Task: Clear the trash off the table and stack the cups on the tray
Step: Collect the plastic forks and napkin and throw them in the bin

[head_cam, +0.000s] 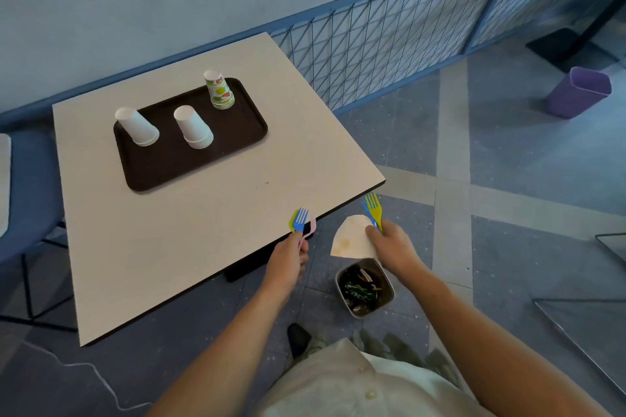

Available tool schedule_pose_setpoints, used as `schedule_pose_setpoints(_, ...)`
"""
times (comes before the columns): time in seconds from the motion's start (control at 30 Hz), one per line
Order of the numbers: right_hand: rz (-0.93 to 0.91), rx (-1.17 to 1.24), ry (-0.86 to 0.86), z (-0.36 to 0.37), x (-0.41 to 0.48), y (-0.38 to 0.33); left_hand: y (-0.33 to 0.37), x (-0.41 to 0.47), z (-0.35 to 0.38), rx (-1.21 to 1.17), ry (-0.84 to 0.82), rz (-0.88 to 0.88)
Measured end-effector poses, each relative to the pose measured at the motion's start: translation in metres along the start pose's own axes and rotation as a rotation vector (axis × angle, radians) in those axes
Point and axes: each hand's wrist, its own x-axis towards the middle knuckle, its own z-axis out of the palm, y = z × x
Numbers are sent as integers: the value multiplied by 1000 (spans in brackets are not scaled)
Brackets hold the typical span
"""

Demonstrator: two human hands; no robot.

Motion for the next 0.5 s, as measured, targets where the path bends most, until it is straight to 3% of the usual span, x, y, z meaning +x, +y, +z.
schedule_pose_setpoints(0.2,57,30,-21,-17,17,15,0,2,29,2,-9,-51)
schedule_pose_setpoints(0.5,-36,-116,-122,-71,47,71,-25,-4,107,80,54,-61)
